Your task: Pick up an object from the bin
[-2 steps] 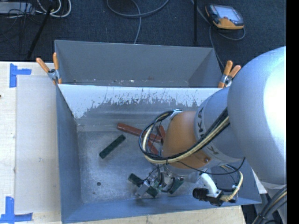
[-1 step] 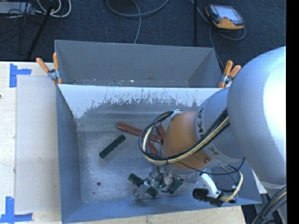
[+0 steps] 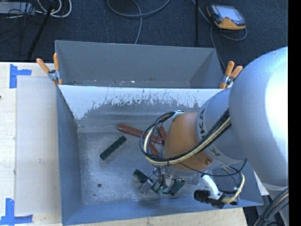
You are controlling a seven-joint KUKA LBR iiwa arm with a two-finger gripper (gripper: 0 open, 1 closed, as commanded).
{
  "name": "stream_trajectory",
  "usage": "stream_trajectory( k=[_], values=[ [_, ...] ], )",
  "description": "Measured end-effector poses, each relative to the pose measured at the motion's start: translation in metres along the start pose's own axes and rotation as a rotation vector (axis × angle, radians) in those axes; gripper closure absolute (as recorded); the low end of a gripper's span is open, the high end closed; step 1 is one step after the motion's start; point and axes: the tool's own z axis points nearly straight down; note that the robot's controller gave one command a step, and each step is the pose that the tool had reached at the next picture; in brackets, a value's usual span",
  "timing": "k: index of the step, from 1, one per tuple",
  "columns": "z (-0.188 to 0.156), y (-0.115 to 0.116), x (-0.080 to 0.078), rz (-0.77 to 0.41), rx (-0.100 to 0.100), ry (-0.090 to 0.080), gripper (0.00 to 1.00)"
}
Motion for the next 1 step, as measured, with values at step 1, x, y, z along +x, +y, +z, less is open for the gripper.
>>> stream_trajectory(
  k=[1],
  values=[
    [-0.0013,-0.0004,-0.0001,0.004,-0.001,0.000,1.00]
  ],
)
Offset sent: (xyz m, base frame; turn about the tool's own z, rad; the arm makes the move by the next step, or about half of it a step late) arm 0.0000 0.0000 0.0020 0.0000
